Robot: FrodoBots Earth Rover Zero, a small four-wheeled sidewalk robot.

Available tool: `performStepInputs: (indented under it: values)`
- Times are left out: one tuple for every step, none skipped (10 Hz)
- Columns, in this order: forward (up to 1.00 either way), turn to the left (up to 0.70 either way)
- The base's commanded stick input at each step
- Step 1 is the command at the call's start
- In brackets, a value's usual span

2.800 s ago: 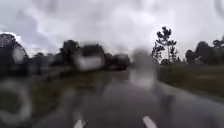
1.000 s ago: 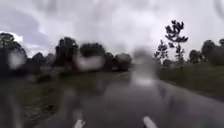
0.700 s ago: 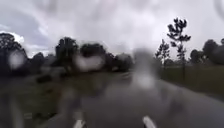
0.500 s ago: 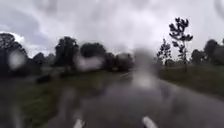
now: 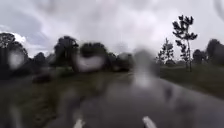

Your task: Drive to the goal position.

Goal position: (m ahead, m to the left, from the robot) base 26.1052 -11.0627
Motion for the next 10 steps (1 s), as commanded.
performStepInputs:
  values:
    - [0.85, -0.04]
    - [0.85, -0.34]
    - [0.85, -0.34]
    - [0.85, -0.34]
    - [0.85, -0.34]
    - [0.85, -0.34]
    - [0.85, -0.32]
    - [0.85, -0.27]
    - [0.85, -0.04]
    - [0.85, 0.00]
